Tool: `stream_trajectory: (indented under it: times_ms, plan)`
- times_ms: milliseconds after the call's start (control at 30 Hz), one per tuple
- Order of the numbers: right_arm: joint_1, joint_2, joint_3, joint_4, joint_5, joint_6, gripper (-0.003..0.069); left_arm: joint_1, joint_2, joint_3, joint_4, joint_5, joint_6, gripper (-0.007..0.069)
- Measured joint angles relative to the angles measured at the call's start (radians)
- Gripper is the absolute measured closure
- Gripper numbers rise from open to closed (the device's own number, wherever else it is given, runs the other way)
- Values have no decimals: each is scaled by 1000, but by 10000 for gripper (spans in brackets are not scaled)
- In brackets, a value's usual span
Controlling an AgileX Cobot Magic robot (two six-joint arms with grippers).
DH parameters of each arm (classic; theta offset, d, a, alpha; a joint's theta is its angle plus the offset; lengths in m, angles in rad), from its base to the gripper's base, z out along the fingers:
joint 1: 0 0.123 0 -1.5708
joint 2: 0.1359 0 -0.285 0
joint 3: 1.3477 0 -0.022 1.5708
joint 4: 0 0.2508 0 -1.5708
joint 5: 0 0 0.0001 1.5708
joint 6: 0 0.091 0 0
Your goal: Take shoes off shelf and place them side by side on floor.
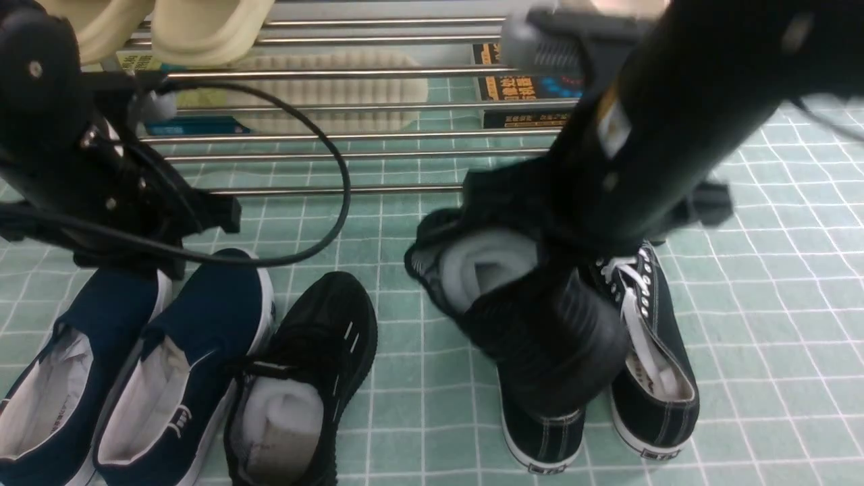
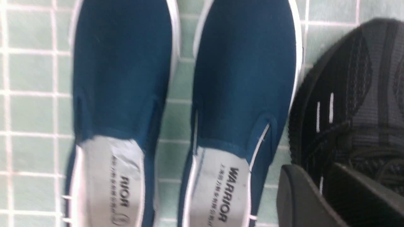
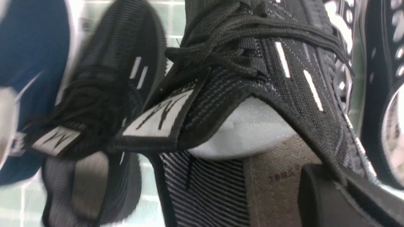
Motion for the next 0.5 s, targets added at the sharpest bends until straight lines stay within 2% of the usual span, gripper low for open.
stream_trajectory:
  times_ms: [200, 300, 500]
  plan:
    - [53, 0, 85, -94, -138, 203, 644, 0, -64, -36, 8, 10, 4, 578]
    - [54, 0, 88, -89, -199, 233, 644, 0, -85, -36, 8, 11, 4, 606]
    - [56, 47, 88, -91, -257, 302, 643, 0, -93, -36, 8, 42, 5, 610]
